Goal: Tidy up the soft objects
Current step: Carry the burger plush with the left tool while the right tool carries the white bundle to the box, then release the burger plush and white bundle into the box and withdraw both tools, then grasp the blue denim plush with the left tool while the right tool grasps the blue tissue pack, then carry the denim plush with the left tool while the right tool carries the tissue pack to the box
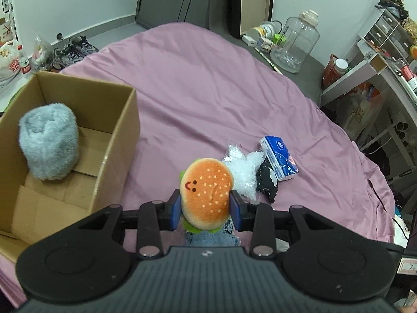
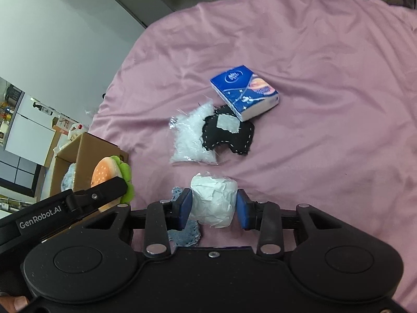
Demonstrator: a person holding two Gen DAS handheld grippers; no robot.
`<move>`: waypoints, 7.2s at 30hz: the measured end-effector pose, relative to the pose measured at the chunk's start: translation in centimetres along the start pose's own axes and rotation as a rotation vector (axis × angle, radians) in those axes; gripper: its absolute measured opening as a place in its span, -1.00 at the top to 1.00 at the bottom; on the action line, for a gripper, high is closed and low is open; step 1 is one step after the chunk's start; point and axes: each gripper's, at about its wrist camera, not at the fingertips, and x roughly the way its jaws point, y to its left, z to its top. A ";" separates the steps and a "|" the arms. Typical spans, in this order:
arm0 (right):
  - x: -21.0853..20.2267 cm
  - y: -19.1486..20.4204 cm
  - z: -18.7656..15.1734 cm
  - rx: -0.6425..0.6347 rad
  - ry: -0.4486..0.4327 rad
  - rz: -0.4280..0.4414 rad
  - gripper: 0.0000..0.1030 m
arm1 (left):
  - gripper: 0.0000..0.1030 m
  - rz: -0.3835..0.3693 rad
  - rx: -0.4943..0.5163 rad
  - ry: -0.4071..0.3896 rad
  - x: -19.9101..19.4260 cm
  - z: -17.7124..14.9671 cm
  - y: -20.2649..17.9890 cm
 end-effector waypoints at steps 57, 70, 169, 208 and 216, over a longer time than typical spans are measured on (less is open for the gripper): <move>-3.8 15.9 -2.5 -0.504 -0.280 0.115 0.30 | 0.28 0.117 0.010 -0.081 -7.0 2.5 12.7; -1.6 19.2 -1.4 -0.509 -0.241 0.201 0.30 | 0.21 0.194 -0.025 -0.017 -5.7 3.3 15.1; -2.5 -2.6 5.2 -0.232 -0.124 0.077 -0.74 | -0.71 0.322 0.014 0.069 3.7 -5.3 -5.3; 2.9 -2.8 6.0 -0.258 -0.088 -0.039 -0.03 | 0.18 0.196 0.002 0.016 3.6 -4.3 -4.3; -0.8 -1.0 4.6 -0.258 -0.135 -0.064 -0.03 | 0.18 0.180 0.014 -0.042 0.5 -3.9 -4.0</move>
